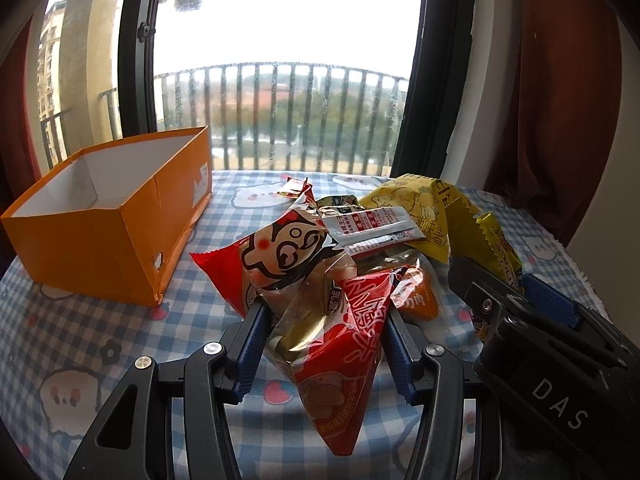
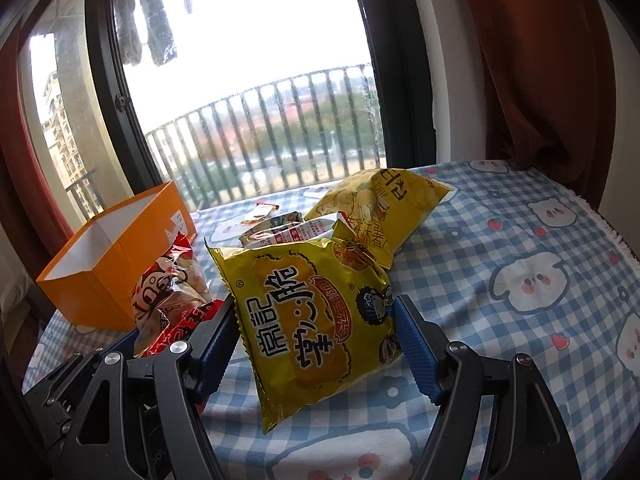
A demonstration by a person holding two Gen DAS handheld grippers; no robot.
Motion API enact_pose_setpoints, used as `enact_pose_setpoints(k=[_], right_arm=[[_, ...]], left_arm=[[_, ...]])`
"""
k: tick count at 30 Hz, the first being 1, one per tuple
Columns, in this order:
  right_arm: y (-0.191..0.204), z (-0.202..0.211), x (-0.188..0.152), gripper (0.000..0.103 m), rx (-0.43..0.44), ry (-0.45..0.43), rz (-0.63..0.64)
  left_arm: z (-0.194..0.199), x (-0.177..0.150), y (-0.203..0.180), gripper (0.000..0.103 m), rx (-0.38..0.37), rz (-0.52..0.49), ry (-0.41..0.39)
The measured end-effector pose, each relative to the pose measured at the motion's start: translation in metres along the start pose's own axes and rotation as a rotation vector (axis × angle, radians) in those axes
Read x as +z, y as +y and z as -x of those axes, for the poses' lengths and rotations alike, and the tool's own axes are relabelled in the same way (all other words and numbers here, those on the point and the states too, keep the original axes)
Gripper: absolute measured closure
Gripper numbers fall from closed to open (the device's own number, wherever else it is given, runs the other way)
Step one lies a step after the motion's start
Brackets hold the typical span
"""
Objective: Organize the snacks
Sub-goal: 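Lift both held bags and carry them toward the orange box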
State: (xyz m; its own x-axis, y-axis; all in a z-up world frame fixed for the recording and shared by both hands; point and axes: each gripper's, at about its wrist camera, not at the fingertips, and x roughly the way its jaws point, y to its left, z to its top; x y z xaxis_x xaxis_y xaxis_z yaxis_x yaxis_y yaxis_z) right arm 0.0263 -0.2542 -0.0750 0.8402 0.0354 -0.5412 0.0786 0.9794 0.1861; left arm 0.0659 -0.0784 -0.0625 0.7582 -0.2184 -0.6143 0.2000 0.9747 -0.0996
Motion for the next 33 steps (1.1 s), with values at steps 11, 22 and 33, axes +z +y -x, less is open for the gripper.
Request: enact_pose_setpoints(k=[11,22,33], right_arm=[[0.017,0.027,0.012,0.026,0.011,-0.091,0.034],[0.039,0.037,0.028,0.026,0.048,-0.165,0.048],[0.079,0.028,0.046,0.026,0.068,-0.221,0.093]], left_arm=[[0.028,0.008,0.008,0.047,0.009,-0.003,-0.081],[0.045,0.026,0.028,0.047,0.044,-0.018,-0.152],[0.048,0.041,0.057,0.048,0.074,-0.004,-0.174]])
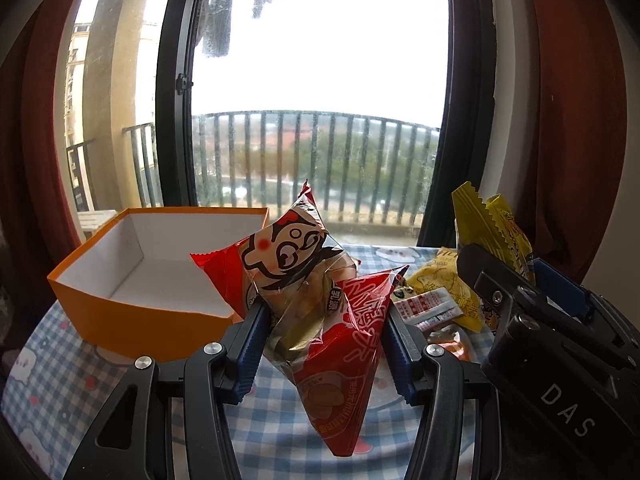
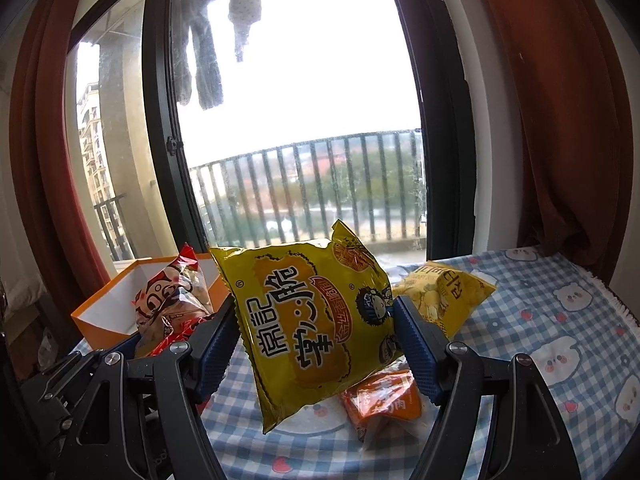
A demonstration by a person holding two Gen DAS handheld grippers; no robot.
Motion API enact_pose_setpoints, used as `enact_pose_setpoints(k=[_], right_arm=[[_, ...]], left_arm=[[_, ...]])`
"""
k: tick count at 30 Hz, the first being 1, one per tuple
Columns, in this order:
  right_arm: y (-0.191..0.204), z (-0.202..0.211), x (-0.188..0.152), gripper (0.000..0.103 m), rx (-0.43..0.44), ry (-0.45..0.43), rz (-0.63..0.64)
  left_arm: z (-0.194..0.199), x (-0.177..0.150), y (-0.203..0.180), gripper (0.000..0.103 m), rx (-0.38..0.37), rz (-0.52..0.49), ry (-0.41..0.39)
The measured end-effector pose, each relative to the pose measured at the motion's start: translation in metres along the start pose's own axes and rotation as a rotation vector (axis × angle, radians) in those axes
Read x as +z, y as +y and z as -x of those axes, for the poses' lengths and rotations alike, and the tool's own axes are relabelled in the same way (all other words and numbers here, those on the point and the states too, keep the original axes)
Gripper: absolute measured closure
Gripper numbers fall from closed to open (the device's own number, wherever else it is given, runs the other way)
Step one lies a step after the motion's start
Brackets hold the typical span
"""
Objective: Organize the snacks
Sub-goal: 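Lift both held bags and carry them toward the orange box, then lower both bags into the orange box and open both tools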
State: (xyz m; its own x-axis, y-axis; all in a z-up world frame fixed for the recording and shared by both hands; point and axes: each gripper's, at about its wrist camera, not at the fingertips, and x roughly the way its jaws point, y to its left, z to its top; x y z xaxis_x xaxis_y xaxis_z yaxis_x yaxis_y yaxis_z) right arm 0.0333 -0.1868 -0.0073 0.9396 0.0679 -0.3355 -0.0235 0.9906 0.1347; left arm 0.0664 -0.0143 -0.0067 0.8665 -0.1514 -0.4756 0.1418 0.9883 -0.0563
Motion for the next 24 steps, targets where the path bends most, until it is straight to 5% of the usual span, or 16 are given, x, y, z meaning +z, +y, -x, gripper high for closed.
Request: enact_pose_setpoints(k=[24], right_arm=[[0.098,-0.091,0.031,0.026,0.131,0.082,0.063]], left_arm=[[-0.028,0.018,0.058,0.047,0.166,0.07,0.054]])
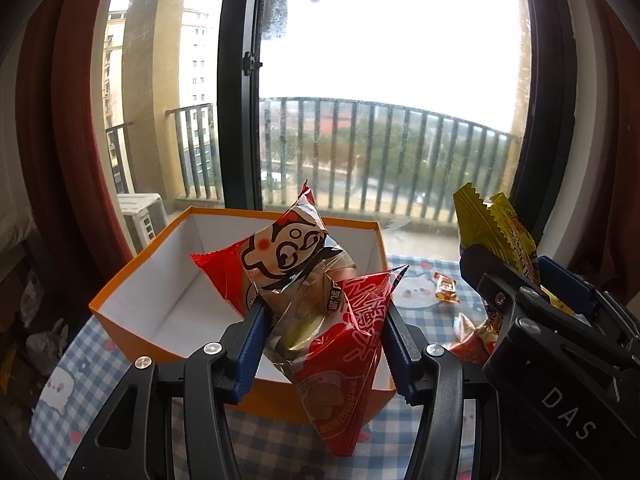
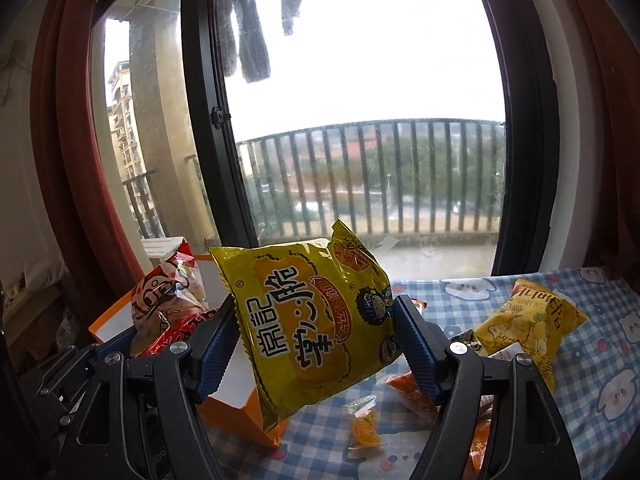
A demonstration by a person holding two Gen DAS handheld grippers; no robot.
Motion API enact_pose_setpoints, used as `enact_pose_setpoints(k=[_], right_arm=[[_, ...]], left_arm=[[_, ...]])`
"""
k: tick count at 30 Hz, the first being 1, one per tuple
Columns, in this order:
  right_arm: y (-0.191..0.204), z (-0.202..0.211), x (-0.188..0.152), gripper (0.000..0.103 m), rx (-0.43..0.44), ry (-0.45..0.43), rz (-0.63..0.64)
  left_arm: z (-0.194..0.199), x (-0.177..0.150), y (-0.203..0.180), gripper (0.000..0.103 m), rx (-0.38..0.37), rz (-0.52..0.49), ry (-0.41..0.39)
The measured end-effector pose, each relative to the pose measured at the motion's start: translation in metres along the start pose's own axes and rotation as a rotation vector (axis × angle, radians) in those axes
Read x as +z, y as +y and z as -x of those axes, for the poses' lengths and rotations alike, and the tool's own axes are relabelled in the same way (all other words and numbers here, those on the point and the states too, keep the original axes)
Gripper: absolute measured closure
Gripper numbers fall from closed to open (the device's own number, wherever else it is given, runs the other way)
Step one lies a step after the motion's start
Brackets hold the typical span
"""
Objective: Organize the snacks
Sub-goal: 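Lower both bags into the orange box and open both tools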
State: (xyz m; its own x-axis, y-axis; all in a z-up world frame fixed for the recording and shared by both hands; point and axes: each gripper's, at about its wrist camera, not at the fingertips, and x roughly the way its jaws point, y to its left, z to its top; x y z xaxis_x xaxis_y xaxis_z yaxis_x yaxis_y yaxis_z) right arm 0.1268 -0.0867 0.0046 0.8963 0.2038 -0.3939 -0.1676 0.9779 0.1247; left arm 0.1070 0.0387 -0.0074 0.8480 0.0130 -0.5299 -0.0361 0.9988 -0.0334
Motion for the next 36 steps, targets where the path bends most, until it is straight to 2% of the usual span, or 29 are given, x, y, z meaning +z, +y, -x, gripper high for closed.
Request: enact_pose_setpoints(k=[7,14,21,24,25,26,28,31,36], right_arm=[[0.028,-0.042,0.007,0.026,0.051,0.046,0.012],[0.062,-0.078,0.01,0.026,0.097,0.081,0.052],[0.076,-0.12,-0.003,0.026,0.129,0.18,0.066],[0.079,-0.132,-0.007,0.024,0.132,0.228,0.088],[0.077,-0.136,-0.009,0.024,0.14,0.252,0.084],[0.078,-0.139,-0.009,0.024,0.151,0.276,0.082],[0.079,-0.139,-0.008,0.023,0.167,0.286,0.087],[0.081,-0.136,-0.008,0.021,0.14,0.282,0.103],[0.083,-0.136,-0.008,0.008,0.134,0.276,0.115]], left_arm=[[-0.017,0.003,0.014,0.047,0.035,0.041,0.053],[-0.028,0.002,0.019,0.047,0.112,0.065,0.092],[-0.046,-0.006,0.017,0.047,0.14,0.064,0.162],[-0.049,-0.007,0.017,0.046,0.175,0.056,0.157],[-0.047,-0.007,0.017,0.043,0.172,0.063,0.157],[-0.046,-0.006,0.018,0.034,0.166,0.073,0.162],[-0.044,-0.008,0.02,0.027,0.188,0.071,0.161],[-0.049,0.001,0.032,0.02,0.183,0.071,0.162],[-0.06,0.009,0.045,0.015,0.183,0.081,0.158]])
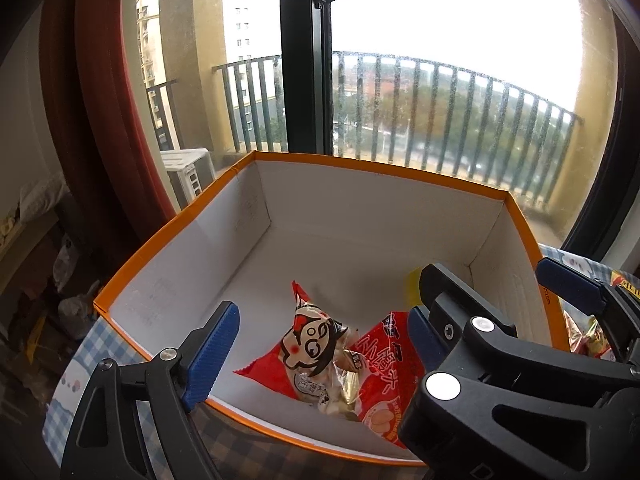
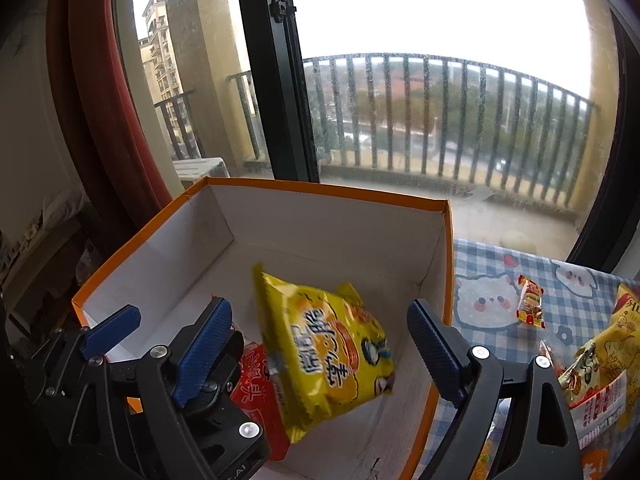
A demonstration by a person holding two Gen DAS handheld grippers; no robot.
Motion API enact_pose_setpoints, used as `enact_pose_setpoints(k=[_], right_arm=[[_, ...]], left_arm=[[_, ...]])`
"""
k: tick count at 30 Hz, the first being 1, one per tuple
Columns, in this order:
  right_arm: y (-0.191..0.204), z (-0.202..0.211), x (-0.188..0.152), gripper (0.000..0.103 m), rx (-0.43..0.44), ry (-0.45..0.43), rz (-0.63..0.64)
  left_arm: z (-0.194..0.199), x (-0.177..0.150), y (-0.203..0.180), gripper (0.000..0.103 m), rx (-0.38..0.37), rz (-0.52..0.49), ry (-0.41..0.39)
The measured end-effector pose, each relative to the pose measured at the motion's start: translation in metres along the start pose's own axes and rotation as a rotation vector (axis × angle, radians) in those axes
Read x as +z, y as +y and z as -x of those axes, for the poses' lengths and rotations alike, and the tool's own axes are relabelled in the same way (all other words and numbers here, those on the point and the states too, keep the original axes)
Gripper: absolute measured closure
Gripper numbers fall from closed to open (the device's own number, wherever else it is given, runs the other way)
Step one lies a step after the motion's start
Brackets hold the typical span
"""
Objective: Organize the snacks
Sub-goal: 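Lower both bags into the orange box and open both tools, then withdraw both tools from the box back toward the snack pile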
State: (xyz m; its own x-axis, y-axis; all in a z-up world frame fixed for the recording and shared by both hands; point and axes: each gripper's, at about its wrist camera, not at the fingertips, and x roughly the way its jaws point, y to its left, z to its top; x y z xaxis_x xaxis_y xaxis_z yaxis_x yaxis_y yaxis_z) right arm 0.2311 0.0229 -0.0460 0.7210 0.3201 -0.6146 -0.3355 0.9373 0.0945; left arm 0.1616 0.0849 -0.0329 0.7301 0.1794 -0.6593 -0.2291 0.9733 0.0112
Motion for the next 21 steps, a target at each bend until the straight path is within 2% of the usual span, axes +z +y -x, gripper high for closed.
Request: enact_pose_setpoints(k=[13,21], right_arm=[[0.002,0.019,-0.007,0.005,-0.008,-0.025,0.037],[-0.002,0.044,-0.011,0.005,-0.012,-0.047,0.04]], left_arm=[[0.011,-0.005,0.006,0.012,-0.008,0.014,-0.025],[0.029,-0.01,0.003,0.011,-0.025,-0.003,-0.073]])
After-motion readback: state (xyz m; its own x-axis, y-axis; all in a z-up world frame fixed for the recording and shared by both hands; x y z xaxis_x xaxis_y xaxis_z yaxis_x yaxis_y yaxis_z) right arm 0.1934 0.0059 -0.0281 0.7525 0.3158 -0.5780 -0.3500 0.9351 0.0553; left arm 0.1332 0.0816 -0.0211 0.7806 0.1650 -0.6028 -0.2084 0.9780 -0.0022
